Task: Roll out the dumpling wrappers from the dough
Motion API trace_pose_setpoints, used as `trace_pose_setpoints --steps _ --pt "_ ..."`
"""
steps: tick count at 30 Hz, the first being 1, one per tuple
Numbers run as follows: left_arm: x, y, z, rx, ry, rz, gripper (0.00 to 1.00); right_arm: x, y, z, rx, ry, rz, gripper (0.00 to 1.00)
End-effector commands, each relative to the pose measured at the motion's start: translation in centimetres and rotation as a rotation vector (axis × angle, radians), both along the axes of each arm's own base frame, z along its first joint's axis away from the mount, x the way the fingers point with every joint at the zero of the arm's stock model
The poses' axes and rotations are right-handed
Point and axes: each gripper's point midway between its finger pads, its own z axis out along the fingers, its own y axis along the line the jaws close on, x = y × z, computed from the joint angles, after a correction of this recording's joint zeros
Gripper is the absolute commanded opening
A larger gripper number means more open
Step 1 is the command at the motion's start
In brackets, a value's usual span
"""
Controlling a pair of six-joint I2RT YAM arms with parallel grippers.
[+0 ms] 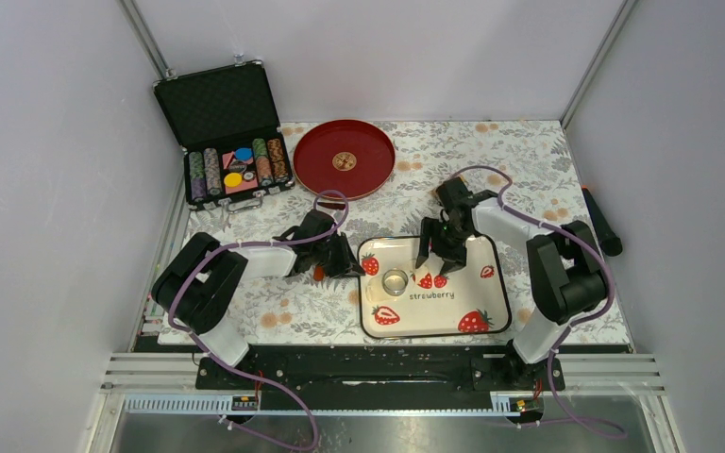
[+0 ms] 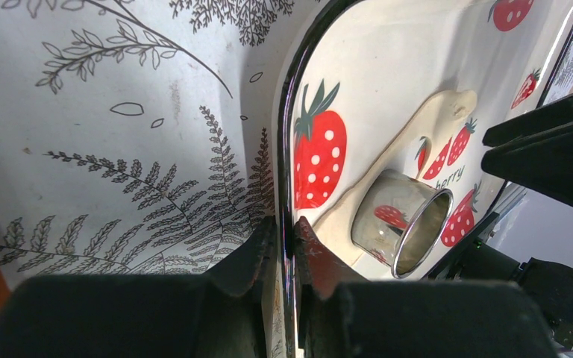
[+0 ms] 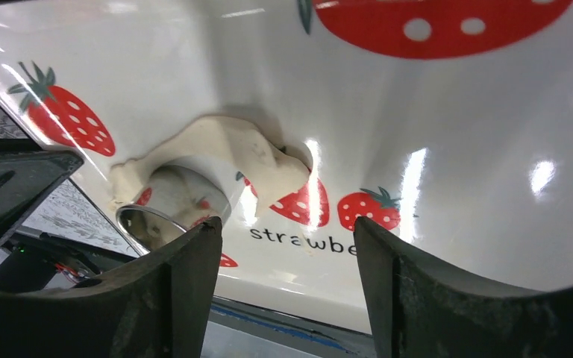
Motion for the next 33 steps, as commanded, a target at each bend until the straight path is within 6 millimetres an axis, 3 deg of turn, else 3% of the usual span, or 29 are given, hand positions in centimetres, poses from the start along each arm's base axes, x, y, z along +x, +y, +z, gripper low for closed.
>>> trace_pose_setpoints --steps 1,10,20,33 --pt "-2.9 2.9 -4.7 0.172 0.099 -0.017 0.01 -1.2 0.6 0.3 0.086 0.042 -0.069 0.73" --pt "-2.9 3.0 -4.6 0.169 0.095 -0.017 0.01 -0.8 1.7 -2.0 0.117 0.117 -0.149 0.71" --pt "-2.9 2.9 -4.6 0.165 0.094 -0.017 0.01 2.2 3.1 -2.5 0.117 0.128 -0.187 0.7" --pt "-2.9 2.8 -4.6 0.162 0.095 -0.021 0.01 4.7 5.3 -2.0 0.119 0.143 -0.149 0.56"
